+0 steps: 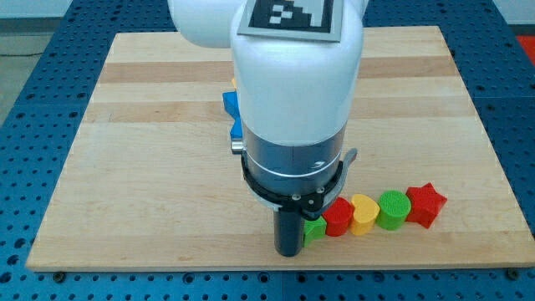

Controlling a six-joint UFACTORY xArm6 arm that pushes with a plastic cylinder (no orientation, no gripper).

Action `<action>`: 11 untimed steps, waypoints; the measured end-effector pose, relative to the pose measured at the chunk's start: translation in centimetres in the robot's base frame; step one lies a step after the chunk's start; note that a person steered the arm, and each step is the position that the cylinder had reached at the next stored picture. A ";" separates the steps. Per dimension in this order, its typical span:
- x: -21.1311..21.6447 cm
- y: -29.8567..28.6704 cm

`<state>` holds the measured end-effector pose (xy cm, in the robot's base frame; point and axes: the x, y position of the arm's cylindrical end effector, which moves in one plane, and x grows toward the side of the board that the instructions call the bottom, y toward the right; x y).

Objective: Move the arm to the left of the blue cube

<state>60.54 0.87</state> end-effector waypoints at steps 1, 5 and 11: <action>-0.2 0.3; -1.6 -4.8; -17.7 -11.8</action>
